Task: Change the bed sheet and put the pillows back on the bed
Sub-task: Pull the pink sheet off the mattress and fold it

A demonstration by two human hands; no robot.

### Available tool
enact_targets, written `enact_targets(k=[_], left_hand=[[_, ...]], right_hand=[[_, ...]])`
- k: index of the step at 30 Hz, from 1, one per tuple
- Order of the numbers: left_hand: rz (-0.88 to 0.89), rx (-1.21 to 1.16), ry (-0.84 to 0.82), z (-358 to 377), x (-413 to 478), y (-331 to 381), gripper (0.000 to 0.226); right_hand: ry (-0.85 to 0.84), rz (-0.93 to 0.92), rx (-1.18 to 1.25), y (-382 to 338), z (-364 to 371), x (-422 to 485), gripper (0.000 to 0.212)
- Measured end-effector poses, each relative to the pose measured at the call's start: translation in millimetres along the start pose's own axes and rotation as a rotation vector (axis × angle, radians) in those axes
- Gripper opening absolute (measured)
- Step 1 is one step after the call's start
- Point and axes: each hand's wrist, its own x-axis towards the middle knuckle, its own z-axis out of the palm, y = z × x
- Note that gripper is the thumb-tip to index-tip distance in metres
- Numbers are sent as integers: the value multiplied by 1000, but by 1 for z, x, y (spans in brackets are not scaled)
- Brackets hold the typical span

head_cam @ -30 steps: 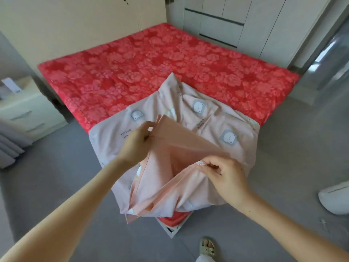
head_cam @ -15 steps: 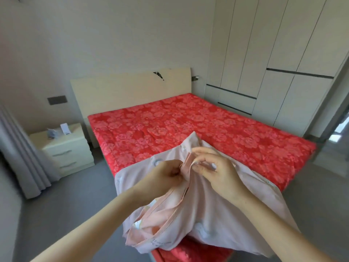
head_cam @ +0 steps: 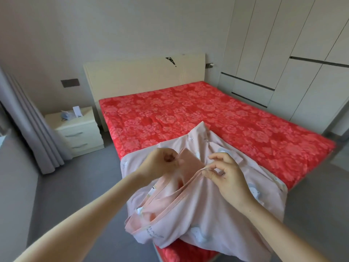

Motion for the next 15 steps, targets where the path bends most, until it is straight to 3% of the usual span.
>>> enact_targets(k=[5, 9, 11, 13, 15], left_hand=[[-58, -37, 130, -26, 29, -13, 20], [65, -25, 155, -45, 49, 22, 30], [167, -72, 190, -58, 54, 57, 32], [253, -96, 182, -68, 54, 87, 25], [292, -19, 79, -70, 49, 98, 10]], right_hand=[[-49, -20, 100, -36, -32, -19, 8], [135, -221, 162, -103, -55, -4, 6], [-48, -228, 213, -123, -42, -12, 9], [-390, -184, 106, -125, -13, -23, 7], [-400, -196, 0, -120, -1, -22, 15]])
